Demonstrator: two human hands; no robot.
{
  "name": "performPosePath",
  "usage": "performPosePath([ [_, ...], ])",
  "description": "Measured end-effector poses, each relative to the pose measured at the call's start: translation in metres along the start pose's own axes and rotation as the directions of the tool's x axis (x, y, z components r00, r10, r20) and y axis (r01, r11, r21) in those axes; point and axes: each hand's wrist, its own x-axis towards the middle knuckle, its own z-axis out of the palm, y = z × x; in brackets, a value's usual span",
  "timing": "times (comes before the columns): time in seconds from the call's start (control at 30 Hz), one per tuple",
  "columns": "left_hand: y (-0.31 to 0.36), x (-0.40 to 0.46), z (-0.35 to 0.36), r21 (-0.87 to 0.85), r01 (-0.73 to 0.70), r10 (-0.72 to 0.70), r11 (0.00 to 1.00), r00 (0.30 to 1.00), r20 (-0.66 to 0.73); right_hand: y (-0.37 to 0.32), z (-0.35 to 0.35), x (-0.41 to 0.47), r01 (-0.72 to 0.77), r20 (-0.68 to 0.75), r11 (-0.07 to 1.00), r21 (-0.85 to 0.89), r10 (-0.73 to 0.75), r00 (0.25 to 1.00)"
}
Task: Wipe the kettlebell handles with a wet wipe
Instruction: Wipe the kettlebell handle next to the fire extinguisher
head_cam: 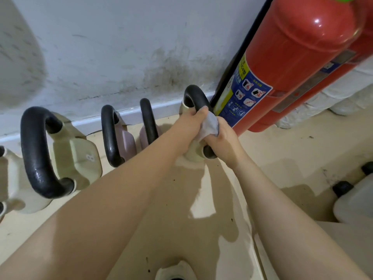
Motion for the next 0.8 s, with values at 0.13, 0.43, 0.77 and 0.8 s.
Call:
performPosePath([
  [0.13, -0.012, -0.027, -0.021, -0.081, -0.045, 0.053, 0.996, 0.994, 0.099, 0.001, 0.019, -0.006, 0.025, -0.247, 0.773, -0.634, -0.233, 0.941],
  [0.43, -0.035, -0.096, -0.101, -0.05, -0.321, 0.316, 0.946, 0.945, -0.088, -0.107, 0.065, -0.048, 0.225, -0.065, 0.894, -0.386, -0.27, 0.961],
  [0.77, -0.032, -0.202, -0.156, 0.189, -0.529, 0.501, 0.827, 0.847, 0.178, -0.195, 0.045, -0.162, 0.042, -0.046, 0.893, -0.447, -0.07, 0.997],
  [0.8, -0.029, -0.213, -0.154, 0.215, -0.555, 0.524, 0.804, 0.831, 0.186, -0.199, 0.039, -0.175, 0.012, -0.088, 0.864, -0.503, -0.065, 0.994],
])
